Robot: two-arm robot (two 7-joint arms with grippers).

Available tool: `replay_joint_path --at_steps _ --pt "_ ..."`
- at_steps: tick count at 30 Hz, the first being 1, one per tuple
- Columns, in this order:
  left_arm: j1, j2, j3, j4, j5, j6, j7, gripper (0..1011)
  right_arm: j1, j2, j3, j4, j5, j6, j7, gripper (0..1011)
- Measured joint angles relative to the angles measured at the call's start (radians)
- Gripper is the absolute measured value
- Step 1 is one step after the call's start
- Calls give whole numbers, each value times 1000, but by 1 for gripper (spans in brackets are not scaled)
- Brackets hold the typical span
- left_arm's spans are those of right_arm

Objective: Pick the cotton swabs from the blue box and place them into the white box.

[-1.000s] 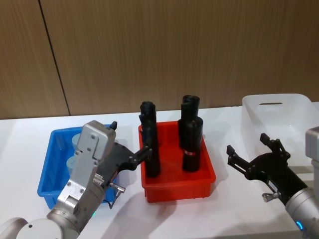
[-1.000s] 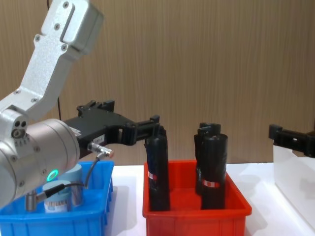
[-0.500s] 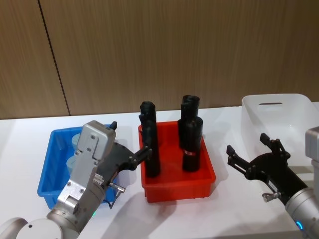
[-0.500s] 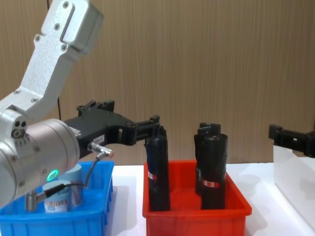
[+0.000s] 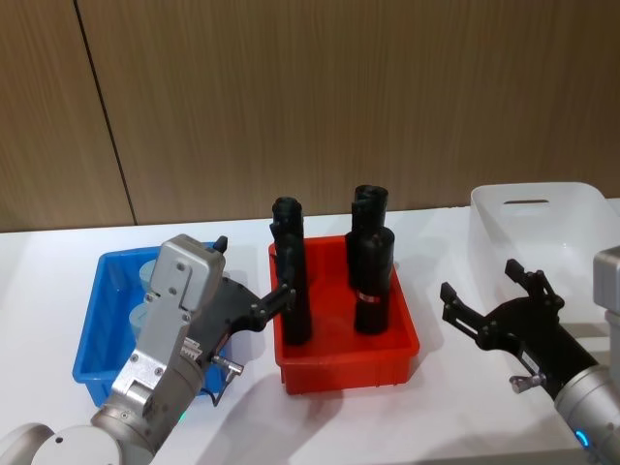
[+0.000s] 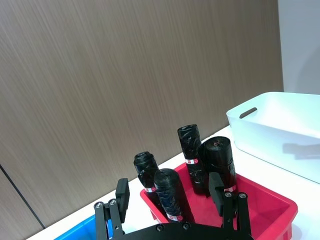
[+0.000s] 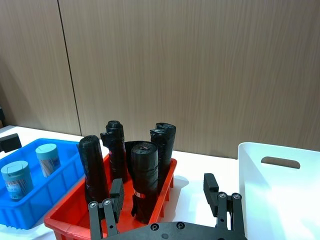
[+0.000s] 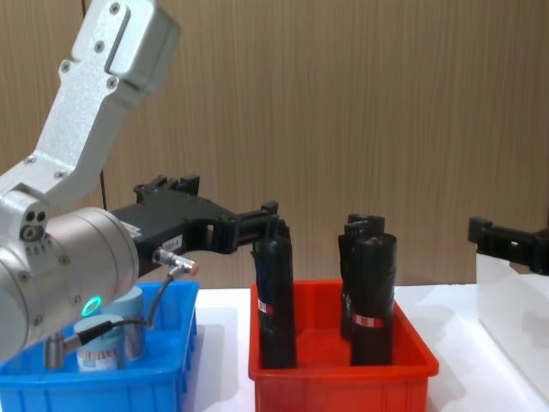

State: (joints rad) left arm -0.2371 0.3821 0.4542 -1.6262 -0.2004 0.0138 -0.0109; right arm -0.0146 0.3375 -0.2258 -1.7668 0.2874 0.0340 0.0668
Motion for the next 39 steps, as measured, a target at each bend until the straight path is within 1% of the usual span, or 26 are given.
replay_joint_path --at_steps 32,39 --pt "0 0 0 0 0 0 0 1004 0 0 0 0 0 0 0 1002" --pt "4 3 -4 -3 3 18 13 1004 0 0 0 0 0 0 0 1002"
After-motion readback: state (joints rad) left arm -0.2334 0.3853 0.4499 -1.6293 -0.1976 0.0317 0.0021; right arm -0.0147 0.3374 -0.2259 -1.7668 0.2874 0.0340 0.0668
